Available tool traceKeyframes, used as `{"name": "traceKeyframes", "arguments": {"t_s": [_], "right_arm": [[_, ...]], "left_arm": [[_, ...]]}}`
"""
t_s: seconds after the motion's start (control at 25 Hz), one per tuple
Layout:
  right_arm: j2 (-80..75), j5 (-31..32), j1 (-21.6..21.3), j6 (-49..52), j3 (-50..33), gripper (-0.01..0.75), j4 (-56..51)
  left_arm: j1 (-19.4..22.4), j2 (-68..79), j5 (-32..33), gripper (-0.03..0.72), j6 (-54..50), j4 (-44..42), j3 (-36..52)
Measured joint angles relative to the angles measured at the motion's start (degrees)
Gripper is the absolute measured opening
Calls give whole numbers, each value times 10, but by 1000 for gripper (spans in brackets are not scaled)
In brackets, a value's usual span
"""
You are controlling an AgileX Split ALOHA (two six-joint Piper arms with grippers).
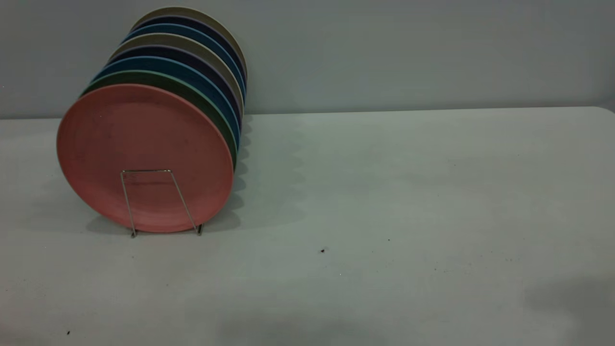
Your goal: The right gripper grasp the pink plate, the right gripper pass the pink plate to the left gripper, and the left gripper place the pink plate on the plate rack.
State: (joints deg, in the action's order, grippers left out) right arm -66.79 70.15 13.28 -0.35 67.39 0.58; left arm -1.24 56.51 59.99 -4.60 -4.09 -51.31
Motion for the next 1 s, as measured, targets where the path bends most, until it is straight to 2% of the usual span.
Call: {"name": "traceKeyframes", "arguments": {"t_s": [0.28,0.72,1.0], "right_arm": [[222,9,16,-26,-127,459,-66],[498,-4,16,-84,-340,459,-52],[583,-44,16,-90,-399,459,-52]], "left_arm": [[0,-212,-7,526,19,33,85],[0,-477,59,526,22,34,174],[0,-574,57,526,22,34,231]]}}
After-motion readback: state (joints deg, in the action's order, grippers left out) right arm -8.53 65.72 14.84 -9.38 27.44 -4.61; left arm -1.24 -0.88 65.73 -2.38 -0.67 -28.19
